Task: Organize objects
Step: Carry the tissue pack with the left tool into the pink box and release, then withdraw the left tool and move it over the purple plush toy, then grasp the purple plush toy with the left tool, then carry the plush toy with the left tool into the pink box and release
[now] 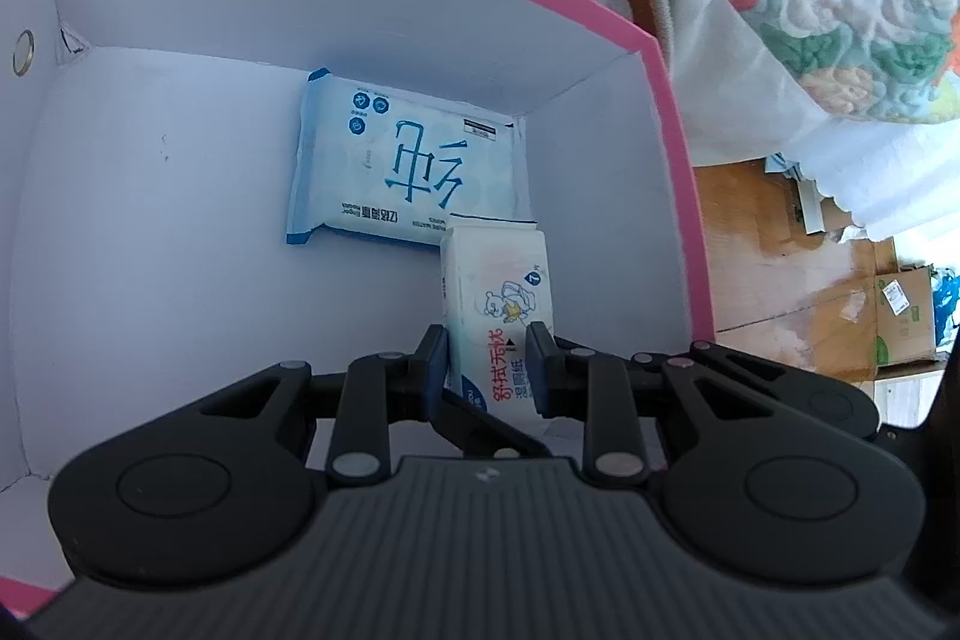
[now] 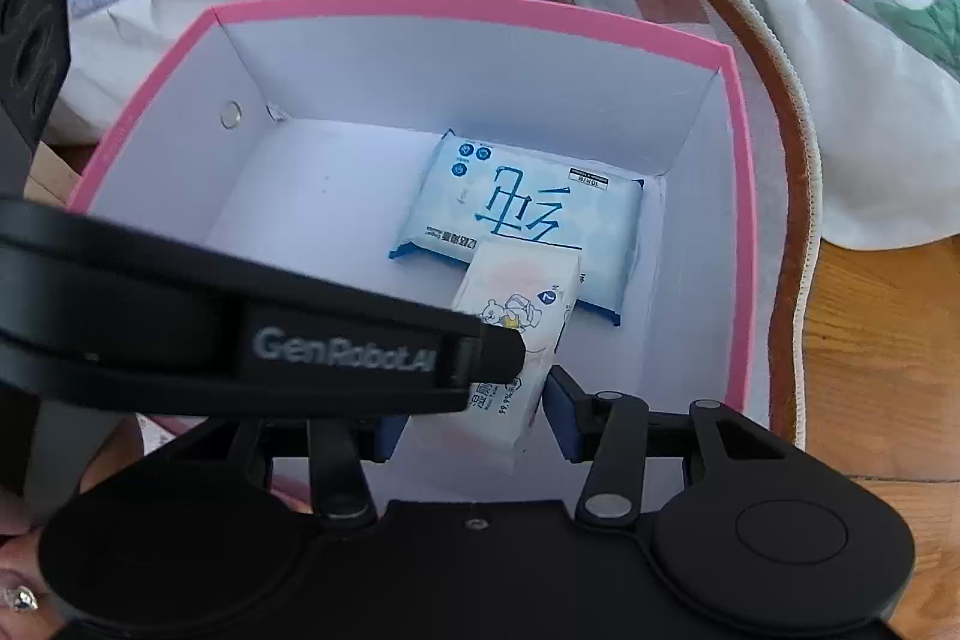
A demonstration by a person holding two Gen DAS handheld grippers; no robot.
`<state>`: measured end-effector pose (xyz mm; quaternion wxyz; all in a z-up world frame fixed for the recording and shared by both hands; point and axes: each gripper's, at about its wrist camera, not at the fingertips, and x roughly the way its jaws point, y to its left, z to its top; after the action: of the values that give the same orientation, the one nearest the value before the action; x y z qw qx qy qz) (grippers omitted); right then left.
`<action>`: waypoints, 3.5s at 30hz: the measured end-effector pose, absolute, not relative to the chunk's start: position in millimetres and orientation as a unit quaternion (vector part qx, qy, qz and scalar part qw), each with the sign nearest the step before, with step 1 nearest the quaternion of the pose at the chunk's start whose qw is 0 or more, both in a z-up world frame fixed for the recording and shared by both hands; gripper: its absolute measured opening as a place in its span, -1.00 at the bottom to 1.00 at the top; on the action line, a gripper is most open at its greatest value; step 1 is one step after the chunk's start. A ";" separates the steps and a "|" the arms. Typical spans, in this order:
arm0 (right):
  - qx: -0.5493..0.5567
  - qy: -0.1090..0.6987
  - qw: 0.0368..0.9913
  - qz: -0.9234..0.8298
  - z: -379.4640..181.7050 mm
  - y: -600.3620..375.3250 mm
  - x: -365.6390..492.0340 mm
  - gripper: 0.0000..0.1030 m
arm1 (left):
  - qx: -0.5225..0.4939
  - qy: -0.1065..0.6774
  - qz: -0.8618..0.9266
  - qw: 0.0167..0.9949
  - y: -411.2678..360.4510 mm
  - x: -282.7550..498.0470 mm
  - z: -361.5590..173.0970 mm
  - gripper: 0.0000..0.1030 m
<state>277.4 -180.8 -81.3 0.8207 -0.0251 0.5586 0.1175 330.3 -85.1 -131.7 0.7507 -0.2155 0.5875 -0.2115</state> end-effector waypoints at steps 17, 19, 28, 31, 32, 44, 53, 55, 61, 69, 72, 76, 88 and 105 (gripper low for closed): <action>0.021 0.450 0.878 0.163 13.7 -217.1 199.5 0.35 | -0.098 0.515 -0.225 0.821 -75.6 268.4 -30.1 0.01; 0.028 0.437 0.882 0.175 26.4 -222.3 186.8 0.35 | -0.089 0.510 -0.226 0.825 -65.1 256.2 -17.7 0.01; 0.005 0.410 0.887 0.211 72.9 -218.5 135.4 0.37 | -0.036 0.480 -0.224 0.848 -19.8 186.8 48.0 0.10; -0.007 0.403 0.885 0.231 86.0 -210.0 116.0 0.48 | -0.029 0.478 -0.215 0.851 -3.8 166.3 63.0 0.15; -0.012 0.400 0.885 0.237 89.4 -206.9 109.3 0.49 | -0.027 0.477 -0.212 0.852 1.5 159.4 66.6 0.17; 0.014 0.418 0.860 0.293 61.5 -171.5 53.2 0.56 | -0.042 0.491 -0.198 0.847 31.3 107.9 44.9 0.18; 0.092 0.478 0.813 0.320 4.2 -149.4 57.5 0.57 | -0.098 0.538 -0.155 0.822 57.5 101.2 -18.2 0.21; 0.121 0.497 0.796 0.323 -13.0 -145.4 62.3 0.57 | -0.104 0.546 -0.140 0.819 64.8 100.8 -31.6 0.21; 0.135 0.540 0.765 0.325 -61.7 -119.4 71.9 0.57 | -0.116 0.558 -0.116 0.814 82.1 102.9 -65.9 0.19; 0.099 0.582 0.745 0.311 -110.8 -83.3 82.7 0.57 | -0.138 0.581 -0.098 0.796 85.7 109.1 -126.4 -0.01; 0.113 0.582 0.745 0.304 -120.5 -82.4 83.2 0.57 | -0.149 0.577 -0.094 0.797 87.2 108.9 -138.2 -0.05; 0.116 0.582 0.749 0.293 -129.5 -81.8 84.5 0.55 | -0.168 0.559 -0.087 0.807 94.9 107.0 -146.1 -0.02; 0.076 0.527 0.803 0.268 -128.7 -77.9 66.3 -0.08 | -0.199 0.549 -0.088 0.807 86.6 86.8 -149.4 -0.29; 0.010 0.409 0.874 0.264 -21.1 -116.9 16.9 -0.04 | -0.150 0.485 -0.150 0.848 44.3 53.5 -26.0 -0.29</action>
<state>16.9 -116.9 -21.1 0.8736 0.0102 0.4087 0.2638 53.5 44.3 -26.0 0.8482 -0.1501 0.4853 -0.1503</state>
